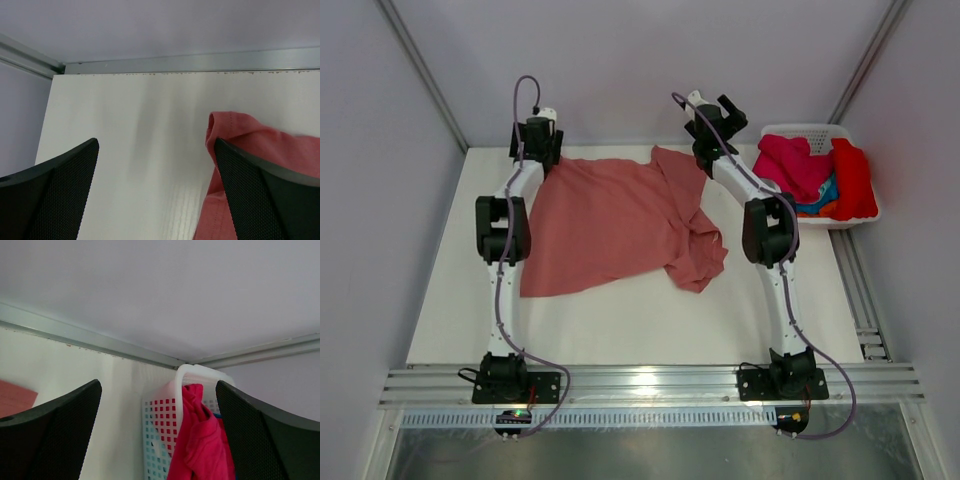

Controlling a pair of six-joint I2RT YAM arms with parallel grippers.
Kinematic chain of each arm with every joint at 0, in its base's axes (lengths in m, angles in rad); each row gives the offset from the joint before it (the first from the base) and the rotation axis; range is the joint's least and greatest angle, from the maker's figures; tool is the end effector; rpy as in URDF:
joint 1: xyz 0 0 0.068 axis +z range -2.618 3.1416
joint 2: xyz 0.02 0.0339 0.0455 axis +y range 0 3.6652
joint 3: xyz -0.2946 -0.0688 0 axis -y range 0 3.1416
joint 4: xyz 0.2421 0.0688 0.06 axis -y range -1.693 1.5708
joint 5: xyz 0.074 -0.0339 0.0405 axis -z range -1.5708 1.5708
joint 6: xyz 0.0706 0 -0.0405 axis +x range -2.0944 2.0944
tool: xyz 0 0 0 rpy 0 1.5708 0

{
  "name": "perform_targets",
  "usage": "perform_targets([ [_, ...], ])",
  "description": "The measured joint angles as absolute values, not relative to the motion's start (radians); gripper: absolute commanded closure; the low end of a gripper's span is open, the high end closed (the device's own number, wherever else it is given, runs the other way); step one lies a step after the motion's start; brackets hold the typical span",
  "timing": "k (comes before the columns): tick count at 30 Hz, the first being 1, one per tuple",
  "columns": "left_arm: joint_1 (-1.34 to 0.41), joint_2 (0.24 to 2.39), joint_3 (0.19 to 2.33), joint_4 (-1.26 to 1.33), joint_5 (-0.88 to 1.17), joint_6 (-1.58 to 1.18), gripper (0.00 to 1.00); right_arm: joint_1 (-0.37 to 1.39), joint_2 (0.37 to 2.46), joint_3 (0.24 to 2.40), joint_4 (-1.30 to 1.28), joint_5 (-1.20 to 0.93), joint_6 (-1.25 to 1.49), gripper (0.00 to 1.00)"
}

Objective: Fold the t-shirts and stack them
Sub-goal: Flatten the tshirt out

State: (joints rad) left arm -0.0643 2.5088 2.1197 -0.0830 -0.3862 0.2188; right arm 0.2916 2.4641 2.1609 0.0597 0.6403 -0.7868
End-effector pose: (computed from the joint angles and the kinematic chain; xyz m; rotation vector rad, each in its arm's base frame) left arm 0.6289 -0.0138 0.1880 0.0457 2.0397 0.4906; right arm 0.6110 0.1394 0.2517 -0.5248 1.7877 -0.9254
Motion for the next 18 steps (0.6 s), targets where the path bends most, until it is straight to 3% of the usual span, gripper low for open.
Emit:
perform_targets([
  [4, -0.065, 2.506, 2.119, -0.078, -0.434, 0.214, 0.01, 0.293, 2.390, 2.083, 0.044, 0.651, -0.771, 0.01],
  [9, -0.065, 2.402, 2.048, -0.152, -0.471, 0.164, 0.01, 0.294, 2.162, 2.013, -0.174, 0.563, -0.609, 0.01],
  [14, -0.065, 2.161, 2.031, -0.364, -0.397, 0.090, 0.01, 0.292, 1.753, 1.898, -0.371, 0.297, -0.409, 0.01],
  [18, -0.062, 1.892, 2.018, -0.575, -0.172, 0.050, 0.01, 0.294, 1.424, 1.776, -0.436, -0.025, -0.270, 0.01],
])
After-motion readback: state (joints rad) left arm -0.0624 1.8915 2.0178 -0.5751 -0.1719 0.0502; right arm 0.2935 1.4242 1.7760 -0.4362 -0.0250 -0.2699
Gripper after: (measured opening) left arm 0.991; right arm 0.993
